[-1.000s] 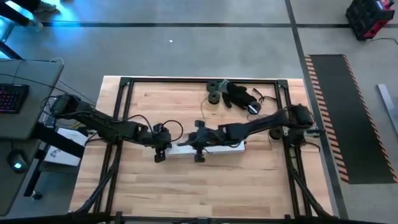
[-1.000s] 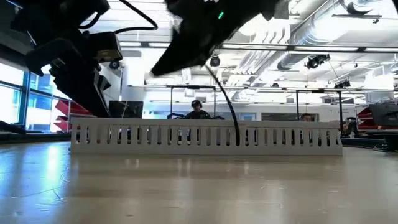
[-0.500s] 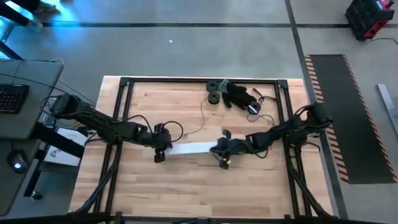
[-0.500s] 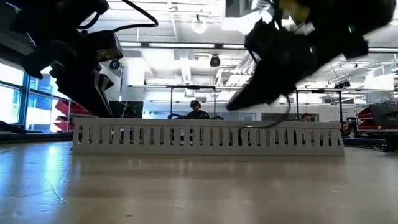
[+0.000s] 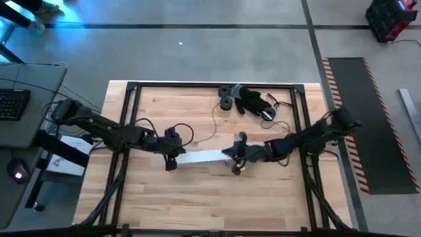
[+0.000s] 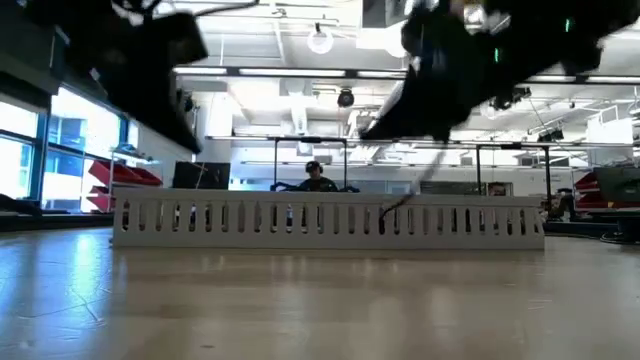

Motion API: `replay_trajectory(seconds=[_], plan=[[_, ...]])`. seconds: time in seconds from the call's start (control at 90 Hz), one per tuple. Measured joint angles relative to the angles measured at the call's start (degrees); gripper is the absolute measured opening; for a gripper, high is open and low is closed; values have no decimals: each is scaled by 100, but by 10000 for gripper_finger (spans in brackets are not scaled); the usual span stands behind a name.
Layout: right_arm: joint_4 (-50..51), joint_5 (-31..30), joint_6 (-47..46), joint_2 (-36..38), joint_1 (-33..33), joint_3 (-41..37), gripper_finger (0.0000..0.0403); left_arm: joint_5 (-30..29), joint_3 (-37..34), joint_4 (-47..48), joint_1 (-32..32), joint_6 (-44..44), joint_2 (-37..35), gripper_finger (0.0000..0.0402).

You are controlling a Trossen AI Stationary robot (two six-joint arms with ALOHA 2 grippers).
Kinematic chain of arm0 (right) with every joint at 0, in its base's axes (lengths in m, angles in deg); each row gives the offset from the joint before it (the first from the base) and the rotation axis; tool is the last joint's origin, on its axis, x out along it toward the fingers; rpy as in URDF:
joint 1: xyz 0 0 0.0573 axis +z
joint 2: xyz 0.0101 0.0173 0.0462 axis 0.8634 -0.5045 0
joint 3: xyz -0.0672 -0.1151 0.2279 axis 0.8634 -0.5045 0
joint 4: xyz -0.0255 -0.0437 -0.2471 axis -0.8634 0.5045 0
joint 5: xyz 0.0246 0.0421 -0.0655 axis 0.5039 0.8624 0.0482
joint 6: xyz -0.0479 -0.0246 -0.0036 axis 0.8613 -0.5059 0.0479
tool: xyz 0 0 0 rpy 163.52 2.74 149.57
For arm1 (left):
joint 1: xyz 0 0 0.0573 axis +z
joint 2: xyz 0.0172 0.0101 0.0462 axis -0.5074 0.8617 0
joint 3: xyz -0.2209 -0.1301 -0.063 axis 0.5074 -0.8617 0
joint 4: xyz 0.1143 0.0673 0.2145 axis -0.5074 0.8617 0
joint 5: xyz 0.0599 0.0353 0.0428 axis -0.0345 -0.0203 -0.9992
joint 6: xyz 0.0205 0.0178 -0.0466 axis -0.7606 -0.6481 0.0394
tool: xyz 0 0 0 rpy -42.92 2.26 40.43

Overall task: Ziptie cables
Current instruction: Close the white cable duct

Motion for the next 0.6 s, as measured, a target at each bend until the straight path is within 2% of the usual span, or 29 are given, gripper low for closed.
replay_trajectory(seconds=[0.078, 0.178, 0.244, 0.311, 0.456, 0.6], plan=[[1055, -263, -426, 480, -2, -13, 0, 420, 42, -421, -23, 184, 1, 7], [2804, -565, -1404, 1022, -121, 0, 0, 1161, -16, -1130, -137, 407, 205, 7], [3947, -601, -1991, 1181, -253, -17, 0, 1293, -96, -1287, -259, 467, 476, 7], [4677, -533, -2408, 1243, -359, -44, 0, 1279, -91, -1387, -360, 482, 838, 7], [4749, 498, -2595, 1237, -471, -347, 0, 1012, -63, -1251, -343, 602, 1746, 7], [3923, 1595, -2845, 1216, -150, -668, 0, -251, 208, -629, -80, 450, 2180, 7]])
